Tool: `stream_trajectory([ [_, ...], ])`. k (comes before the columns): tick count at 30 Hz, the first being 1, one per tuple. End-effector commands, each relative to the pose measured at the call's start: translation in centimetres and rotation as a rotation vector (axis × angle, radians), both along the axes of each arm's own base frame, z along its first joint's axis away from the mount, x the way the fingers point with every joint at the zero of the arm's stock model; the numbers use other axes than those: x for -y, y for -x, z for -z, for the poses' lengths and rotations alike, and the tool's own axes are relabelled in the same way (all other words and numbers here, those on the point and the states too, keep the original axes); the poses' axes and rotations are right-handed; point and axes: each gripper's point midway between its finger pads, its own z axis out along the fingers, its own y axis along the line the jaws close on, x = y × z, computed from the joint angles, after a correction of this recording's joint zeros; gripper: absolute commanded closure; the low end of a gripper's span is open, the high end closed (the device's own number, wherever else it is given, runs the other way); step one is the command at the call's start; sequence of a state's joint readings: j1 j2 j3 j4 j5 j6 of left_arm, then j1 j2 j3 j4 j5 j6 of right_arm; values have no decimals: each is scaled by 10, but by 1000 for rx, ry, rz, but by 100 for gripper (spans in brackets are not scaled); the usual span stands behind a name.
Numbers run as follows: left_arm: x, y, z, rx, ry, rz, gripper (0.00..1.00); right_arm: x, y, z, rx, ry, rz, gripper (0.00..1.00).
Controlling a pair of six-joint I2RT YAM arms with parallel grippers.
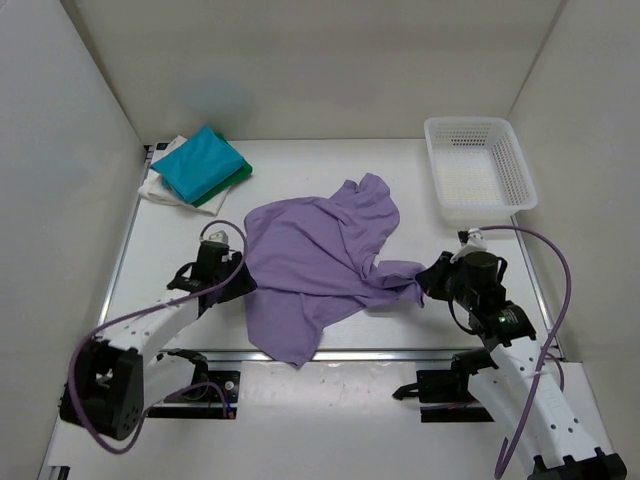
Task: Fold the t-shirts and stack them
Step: Flatten out the tshirt
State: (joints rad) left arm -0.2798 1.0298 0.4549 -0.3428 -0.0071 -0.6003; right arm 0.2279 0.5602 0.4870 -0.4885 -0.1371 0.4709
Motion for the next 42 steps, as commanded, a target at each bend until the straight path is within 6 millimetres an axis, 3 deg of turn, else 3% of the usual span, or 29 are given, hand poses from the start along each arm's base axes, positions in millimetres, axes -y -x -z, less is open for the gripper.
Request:
stream_trajectory([
  [1, 11, -12, 12, 13, 23, 2, 37, -3, -2, -7, 33, -27, -5, 99],
  [2, 14, -15, 16, 5, 37, 9, 55, -5, -1, -9, 46, -37, -7, 100],
  [5, 21, -40, 9, 29, 45, 19, 83, -8, 1, -4, 35, -55, 2, 100],
  [7, 31, -62, -2, 57, 35, 38, 90, -12, 3, 0, 22, -63, -9, 100],
  [9, 53, -104, -28, 105, 39, 63, 94, -17, 7, 10, -13, -77, -7, 99],
  [10, 58, -114, -35, 113, 37, 72, 94, -20, 7, 13, -21, -88, -2, 100],
  [12, 77, -162, -56, 147, 13, 93, 95, -22, 10, 21, -48, -110, 16, 100],
  [13, 77, -169, -46, 110, -21, 97, 96, -22, 9, 22, -46, -123, 27, 100],
  [15, 91, -204, -75, 157, -2, 115, 87, -22, 11, 26, -57, -129, 46, 100],
  [16, 93, -209, -81, 149, -6, 132, 82, -20, 12, 26, -56, -127, 57, 100],
  [17, 91, -209, -82, 147, -23, 131, 67, -13, 11, 29, -56, -108, 83, 100],
  [18, 90, -206, -90, 179, -34, 143, 46, -8, 11, 33, -62, -97, 104, 99],
  [19, 81, -194, -91, 186, -61, 143, 37, -5, 10, 30, -48, -99, 111, 98],
  [20, 73, -190, -106, 231, -71, 130, 20, -1, 9, 31, -47, -98, 127, 97],
  [21, 65, -176, -91, 199, -89, 133, 13, 0, 9, 32, -53, -102, 128, 93],
  [22, 50, -162, -92, 201, -97, 118, 14, 2, 10, 33, -63, -118, 128, 91],
  [23, 39, -154, -106, 242, -80, 98, 14, 5, 8, 33, -56, -123, 137, 90],
  [24, 31, -137, -87, 202, -82, 93, 19, 3, 8, 33, -66, -139, 129, 87],
  [26, 14, -105, -80, 203, -63, 56, 42, 6, 6, 28, -43, -138, 139, 84],
  [28, 6, -87, -74, 210, -58, 33, 80, 8, 5, 25, -33, -125, 143, 83],
  [30, 0, -72, -64, 200, -38, 0, 95, 7, 5, 18, -20, -119, 134, 84],
  [32, -15, -58, -42, 172, 34, -72, 95, 9, 3, 9, 9, -109, 144, 83],
  [33, -18, -59, -41, 179, 70, -79, 90, 8, 4, 6, 12, -104, 134, 82],
  [35, -17, -49, -22, 140, 104, -94, 65, 6, 5, 0, 19, -88, 119, 79],
  [42, -20, -49, 8, 82, 101, -136, 47, -2, 15, -3, 23, -83, 94, 79],
])
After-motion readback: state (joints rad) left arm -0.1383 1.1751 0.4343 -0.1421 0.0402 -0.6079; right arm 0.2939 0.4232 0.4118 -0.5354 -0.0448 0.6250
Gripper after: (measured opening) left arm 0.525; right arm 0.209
